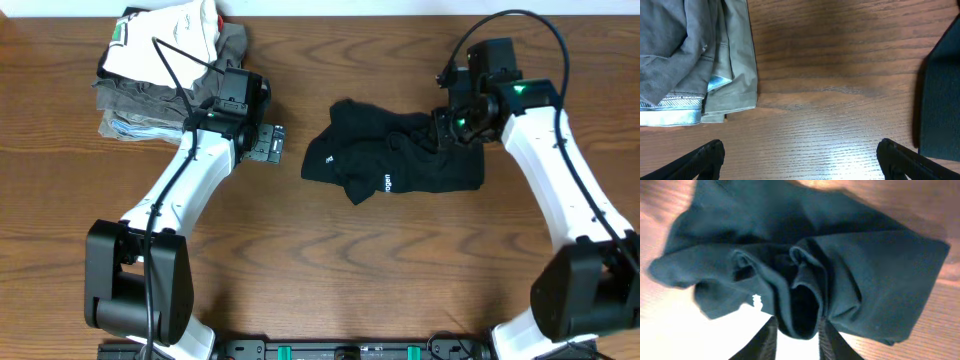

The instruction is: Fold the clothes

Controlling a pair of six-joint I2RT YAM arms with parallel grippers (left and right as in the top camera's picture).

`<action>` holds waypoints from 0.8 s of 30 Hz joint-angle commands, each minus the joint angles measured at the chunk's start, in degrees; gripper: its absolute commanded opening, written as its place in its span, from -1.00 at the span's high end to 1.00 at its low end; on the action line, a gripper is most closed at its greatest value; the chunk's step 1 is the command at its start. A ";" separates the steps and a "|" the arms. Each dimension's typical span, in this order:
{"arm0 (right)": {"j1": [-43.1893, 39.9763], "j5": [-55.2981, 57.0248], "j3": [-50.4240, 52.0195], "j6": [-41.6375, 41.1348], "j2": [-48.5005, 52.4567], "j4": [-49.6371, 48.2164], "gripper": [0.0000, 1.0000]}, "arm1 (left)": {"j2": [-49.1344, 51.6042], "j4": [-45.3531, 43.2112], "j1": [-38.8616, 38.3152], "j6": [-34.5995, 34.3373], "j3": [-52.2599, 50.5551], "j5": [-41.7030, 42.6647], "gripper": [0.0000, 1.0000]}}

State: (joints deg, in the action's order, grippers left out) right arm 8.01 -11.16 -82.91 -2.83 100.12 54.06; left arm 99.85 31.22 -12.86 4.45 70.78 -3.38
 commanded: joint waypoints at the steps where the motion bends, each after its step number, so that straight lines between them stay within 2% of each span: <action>1: 0.11 1.99 4.11 -1.49 2.82 -2.16 0.57 | -0.63 -0.04 -0.07 -0.66 0.37 -0.07 -0.96; 7: 1.22 -1.60 9.90 -2.73 3.98 -7.93 0.55 | -0.63 -0.46 -0.07 -0.68 0.37 -0.07 -0.96; 13: 7.02 -4.09 13.03 -3.58 4.04 -13.07 0.50 | -0.63 -0.90 -0.07 -0.70 0.37 -0.07 -0.96; 19: 9.66 -5.73 12.66 -3.52 3.93 -16.15 0.42 | -0.63 -0.87 -0.07 -0.70 0.37 -0.07 -0.96; 24: 8.87 -6.88 10.05 -2.89 2.08 -16.98 0.28 | -0.63 -0.90 -0.07 -0.70 0.37 -0.07 -0.96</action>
State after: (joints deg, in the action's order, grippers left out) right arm 17.39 -16.25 -70.52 -5.89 104.01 37.63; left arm 99.85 30.37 -12.86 4.45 70.78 -3.38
